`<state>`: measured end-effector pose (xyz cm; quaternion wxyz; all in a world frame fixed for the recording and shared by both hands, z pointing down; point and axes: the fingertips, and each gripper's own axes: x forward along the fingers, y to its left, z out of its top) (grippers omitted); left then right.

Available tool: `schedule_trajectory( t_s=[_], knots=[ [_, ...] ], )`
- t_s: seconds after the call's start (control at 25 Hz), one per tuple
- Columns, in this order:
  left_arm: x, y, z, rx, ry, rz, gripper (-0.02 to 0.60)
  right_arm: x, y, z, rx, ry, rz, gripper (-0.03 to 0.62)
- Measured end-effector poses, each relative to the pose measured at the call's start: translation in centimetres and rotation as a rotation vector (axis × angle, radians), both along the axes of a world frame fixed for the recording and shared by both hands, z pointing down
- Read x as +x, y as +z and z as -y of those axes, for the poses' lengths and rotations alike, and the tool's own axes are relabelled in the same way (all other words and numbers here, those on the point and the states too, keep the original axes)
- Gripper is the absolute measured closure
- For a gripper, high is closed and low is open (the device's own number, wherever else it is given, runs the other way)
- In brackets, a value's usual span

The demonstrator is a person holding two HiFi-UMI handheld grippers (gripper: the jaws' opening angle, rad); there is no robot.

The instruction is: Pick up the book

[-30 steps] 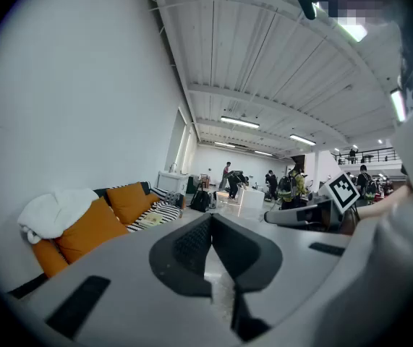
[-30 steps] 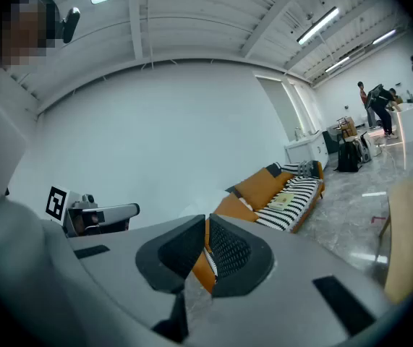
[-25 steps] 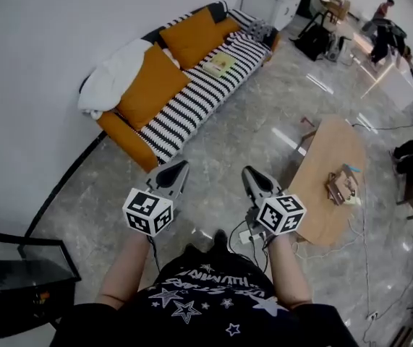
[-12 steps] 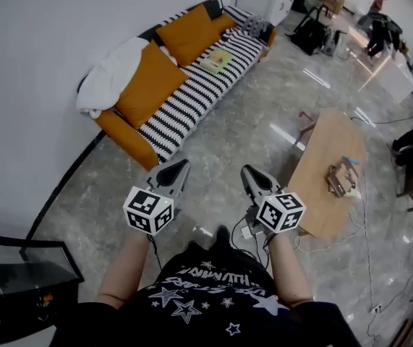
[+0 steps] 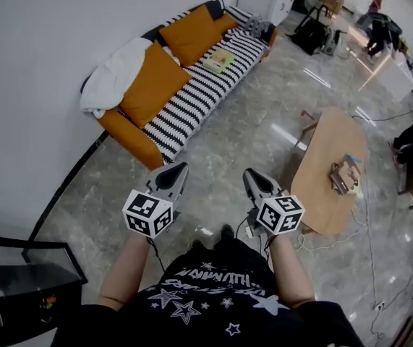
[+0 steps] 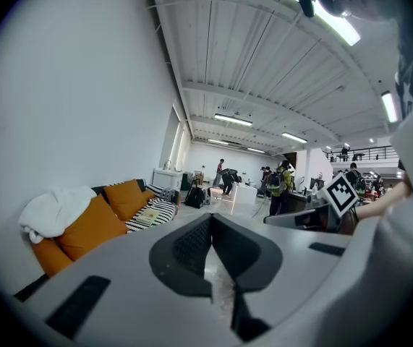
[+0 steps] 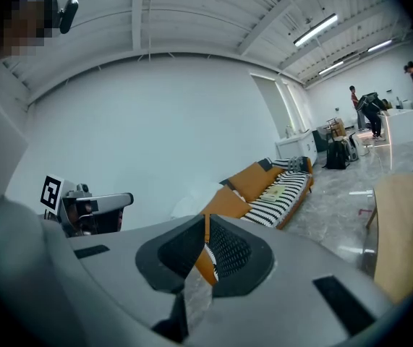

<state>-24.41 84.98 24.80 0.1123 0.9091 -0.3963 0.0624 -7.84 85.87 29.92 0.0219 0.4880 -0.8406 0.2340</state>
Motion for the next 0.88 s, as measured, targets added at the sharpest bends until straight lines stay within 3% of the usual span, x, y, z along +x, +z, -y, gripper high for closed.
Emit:
schedule_trajectory(
  t_s=[0.36, 0.88],
  knots=[
    [-0.8, 1.3, 0.2, -0.01, -0.016, 0.018, 0.574, -0.1, 0.9, 1.3, -0.027, 0.01, 0.02, 0.557],
    [-1.4, 1.8, 9.7, -0.015, -0.138, 0.031, 0.574, -1.3, 1.8, 13.4, -0.043, -0.101, 0.043, 0.557]
  ],
)
